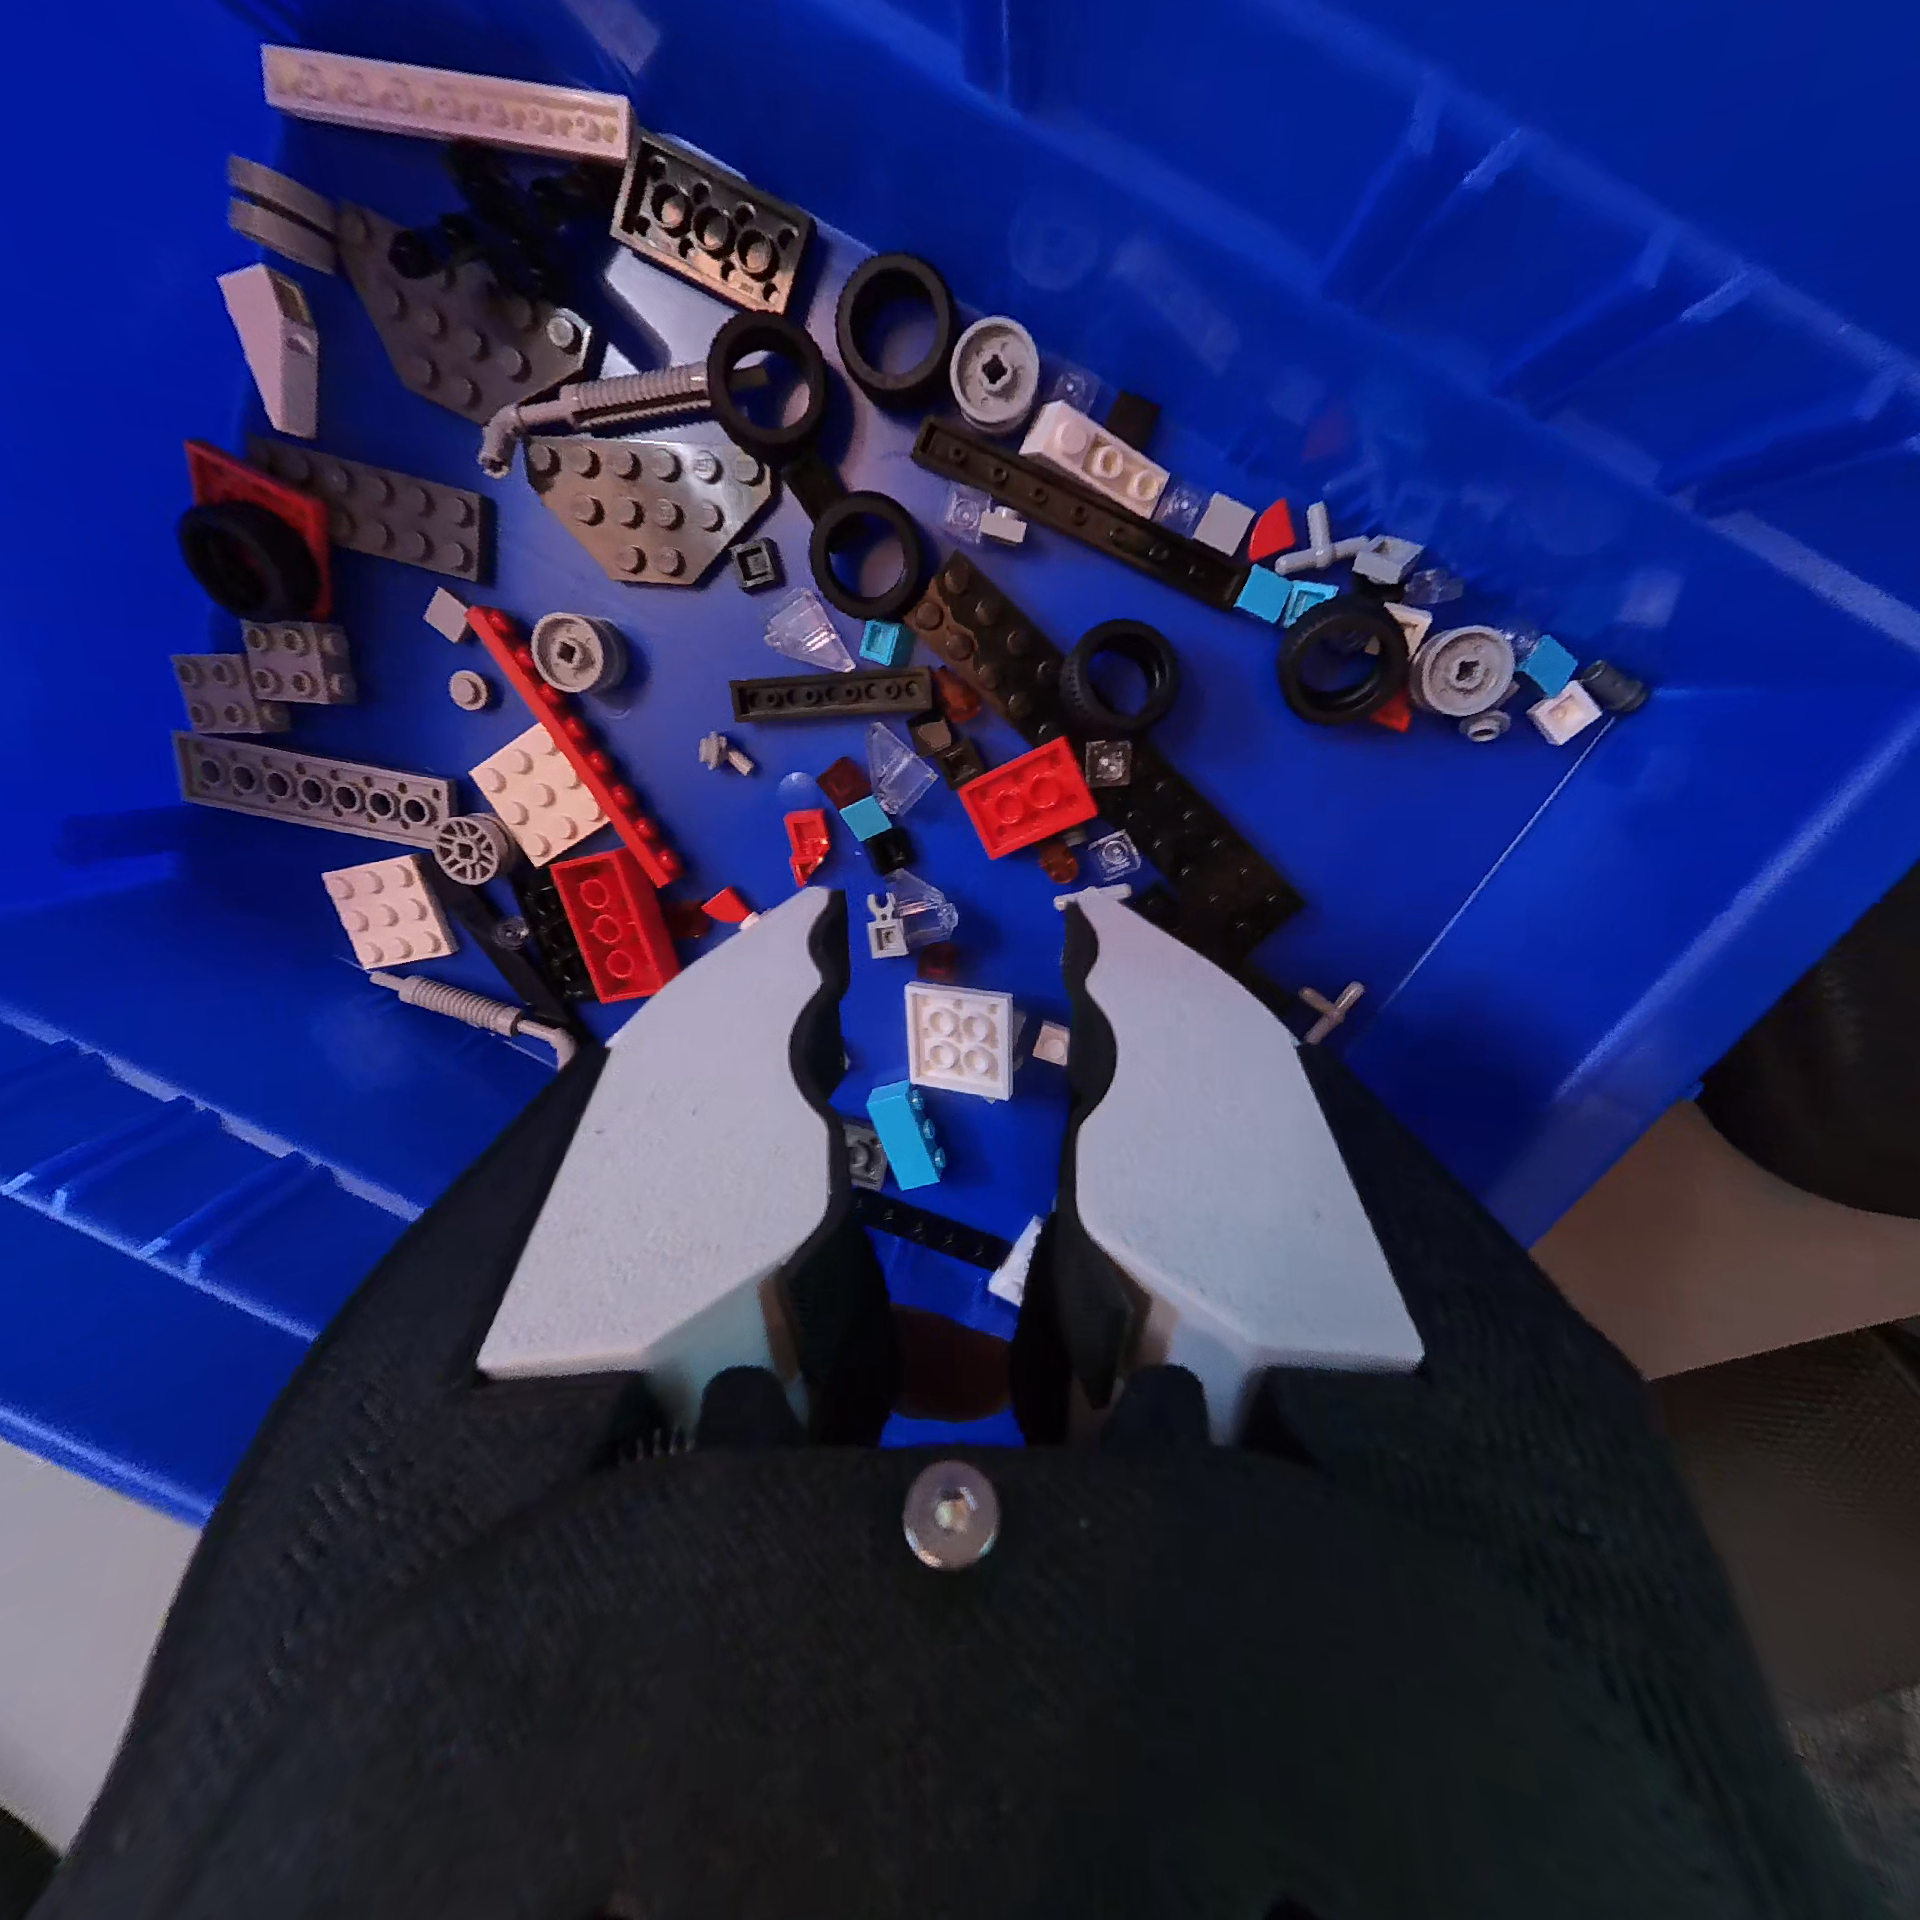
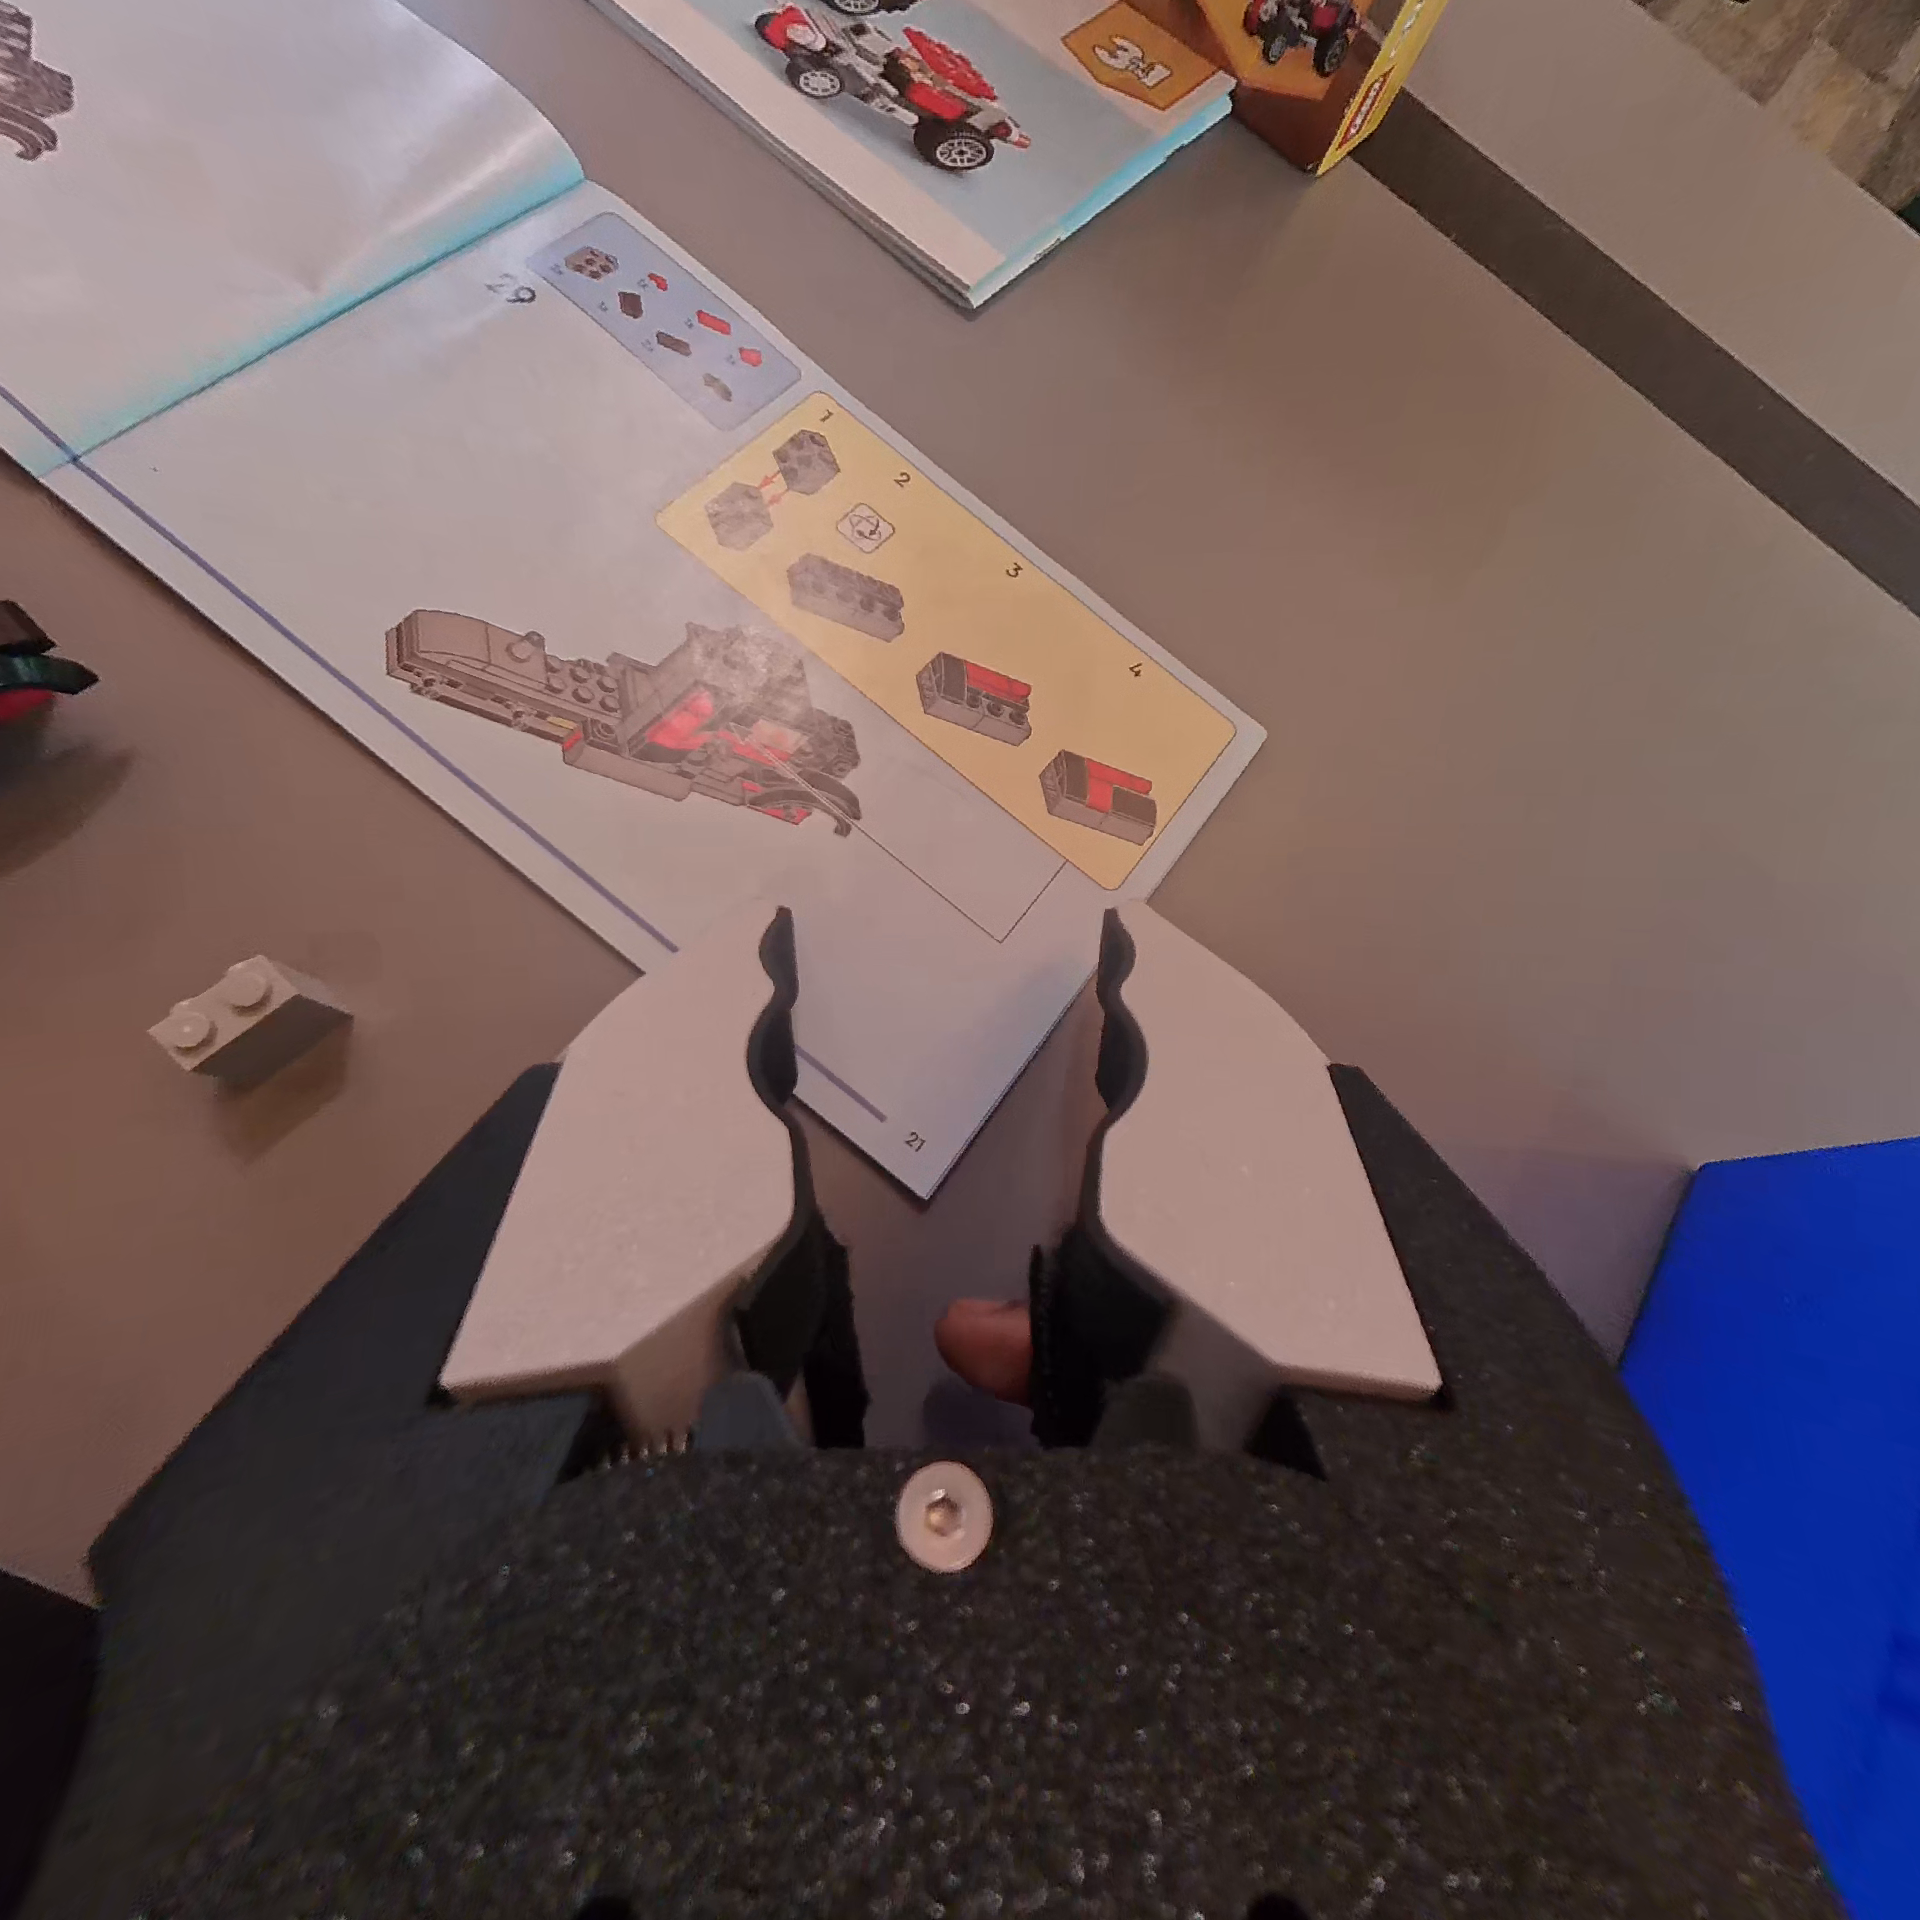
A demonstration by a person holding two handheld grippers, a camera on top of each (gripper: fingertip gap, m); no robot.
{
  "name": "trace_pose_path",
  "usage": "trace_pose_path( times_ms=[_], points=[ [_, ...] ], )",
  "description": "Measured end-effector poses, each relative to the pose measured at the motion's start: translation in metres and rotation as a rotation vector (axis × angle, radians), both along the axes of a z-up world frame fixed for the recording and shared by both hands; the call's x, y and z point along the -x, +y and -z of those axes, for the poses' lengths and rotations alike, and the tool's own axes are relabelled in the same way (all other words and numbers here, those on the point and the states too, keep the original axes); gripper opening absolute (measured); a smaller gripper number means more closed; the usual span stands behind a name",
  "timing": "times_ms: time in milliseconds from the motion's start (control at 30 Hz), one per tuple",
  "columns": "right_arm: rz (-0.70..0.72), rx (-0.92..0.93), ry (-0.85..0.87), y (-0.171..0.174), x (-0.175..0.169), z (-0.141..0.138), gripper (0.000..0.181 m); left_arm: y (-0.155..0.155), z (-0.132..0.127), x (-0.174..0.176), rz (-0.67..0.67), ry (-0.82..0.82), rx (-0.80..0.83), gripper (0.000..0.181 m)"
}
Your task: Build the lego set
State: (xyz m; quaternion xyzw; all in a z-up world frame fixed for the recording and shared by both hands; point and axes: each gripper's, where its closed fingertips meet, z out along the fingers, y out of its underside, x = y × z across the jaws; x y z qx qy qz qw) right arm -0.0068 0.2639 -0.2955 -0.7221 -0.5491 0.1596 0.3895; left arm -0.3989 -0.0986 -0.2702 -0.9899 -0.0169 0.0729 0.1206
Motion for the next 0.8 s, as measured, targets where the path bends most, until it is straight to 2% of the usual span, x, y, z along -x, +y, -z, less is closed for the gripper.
trace_pose_path(
  times_ms=[267, 667, 733, 800],
  points=[
    [0.005, 0.027, 0.014, 0.000, 0.000, 0.001, 0.056, -0.004, -0.009, 0.012, -0.003, 0.029, 0.017, 0.041],
    [-0.006, 0.043, 0.023, -0.002, 0.001, 0.002, 0.052, -0.002, -0.006, 0.024, 0.006, 0.014, 0.031, 0.044],
    [-0.005, 0.043, 0.025, -0.001, 0.000, 0.002, 0.052, 0.004, -0.011, 0.025, 0.020, -0.008, -0.015, 0.046],
    [-0.006, 0.043, 0.025, -0.001, 0.001, 0.002, 0.052, 0.015, -0.024, 0.029, 0.012, -0.045, -0.142, 0.047]
  ],
)
